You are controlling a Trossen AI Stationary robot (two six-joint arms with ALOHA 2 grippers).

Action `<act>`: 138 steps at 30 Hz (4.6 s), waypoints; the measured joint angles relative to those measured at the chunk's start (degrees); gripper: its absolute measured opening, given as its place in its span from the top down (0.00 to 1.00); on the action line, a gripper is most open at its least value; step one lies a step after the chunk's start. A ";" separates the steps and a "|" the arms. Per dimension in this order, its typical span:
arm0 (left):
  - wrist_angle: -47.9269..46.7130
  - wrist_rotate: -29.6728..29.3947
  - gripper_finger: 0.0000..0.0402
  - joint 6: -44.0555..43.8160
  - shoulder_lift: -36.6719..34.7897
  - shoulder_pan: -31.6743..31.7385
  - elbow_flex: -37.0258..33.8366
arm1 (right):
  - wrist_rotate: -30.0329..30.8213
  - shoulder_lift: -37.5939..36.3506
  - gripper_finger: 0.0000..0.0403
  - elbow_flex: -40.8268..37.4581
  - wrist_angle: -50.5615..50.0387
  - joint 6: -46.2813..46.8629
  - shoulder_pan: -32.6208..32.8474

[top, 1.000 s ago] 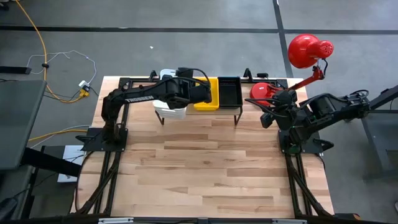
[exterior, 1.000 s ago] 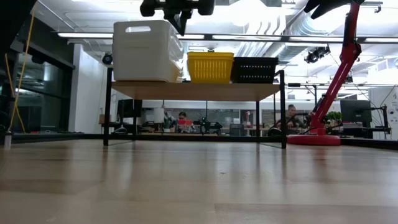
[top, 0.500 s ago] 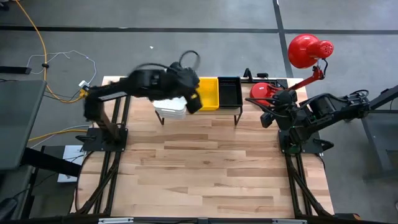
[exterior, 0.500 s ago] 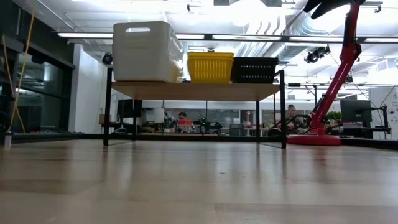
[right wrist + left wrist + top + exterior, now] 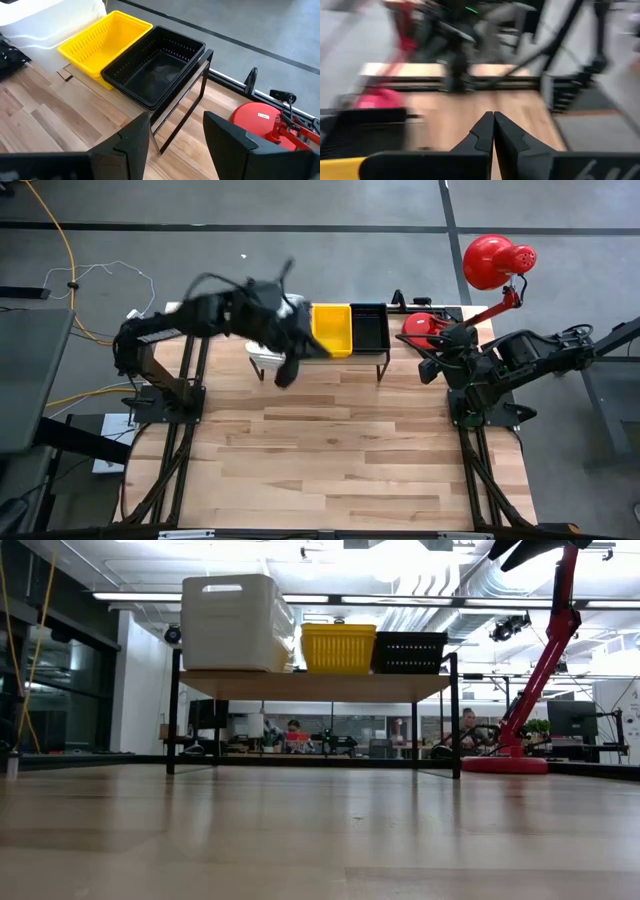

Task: Stack baskets on shelf by color
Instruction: Adjust the stacked white bins, then return to Home Position

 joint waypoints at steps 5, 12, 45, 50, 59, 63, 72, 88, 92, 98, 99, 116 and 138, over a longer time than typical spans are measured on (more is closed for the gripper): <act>10.29 7.30 1.00 -3.48 -2.13 -3.69 -14.52 | 0.13 0.00 0.57 0.00 0.01 0.95 0.01; 9.54 7.91 1.00 -2.71 -6.16 -9.47 -24.11 | 0.19 0.00 0.57 0.00 0.00 1.69 0.02; 15.19 -40.89 1.00 -24.99 -35.60 -21.54 -65.83 | 1.49 0.04 0.57 0.00 0.01 4.02 0.01; 19.98 -44.22 1.00 -21.15 -32.30 -19.01 -67.54 | 1.50 0.04 0.57 0.00 0.02 5.51 0.00; 28.61 -51.20 1.00 -18.88 -26.39 -16.30 -67.73 | 1.91 1.96 0.57 0.00 0.03 6.00 0.01; 32.23 -52.73 1.00 -18.70 -23.94 -15.39 -67.71 | 1.38 3.60 0.57 0.00 0.04 6.01 0.02; 41.94 -55.21 1.00 -15.62 -20.86 -14.12 -67.71 | 0.66 5.16 0.57 0.00 0.07 6.00 0.01; 29.78 -42.95 1.00 -5.45 -39.99 -15.83 -56.59 | -2.60 2.43 0.57 0.00 2.17 -1.25 0.02; 26.90 -47.66 1.00 -11.62 -46.77 -15.74 -56.54 | -3.58 1.76 0.57 0.00 5.26 -5.12 0.01; 25.94 -39.75 1.00 -8.45 -55.31 -15.84 -56.54 | -8.06 1.31 0.57 0.00 11.26 -15.05 0.02; 25.94 -38.08 1.00 -7.23 -56.45 -15.81 -56.59 | -8.07 1.33 0.57 0.00 11.73 -16.43 0.02; 47.44 -19.32 1.00 -12.43 -74.86 -8.09 -88.58 | -12.12 1.33 0.57 0.00 11.39 -9.27 0.02; 57.63 -16.57 1.00 -23.34 -90.36 -6.49 -111.71 | -20.50 -5.98 0.98 0.00 11.48 -6.62 2.44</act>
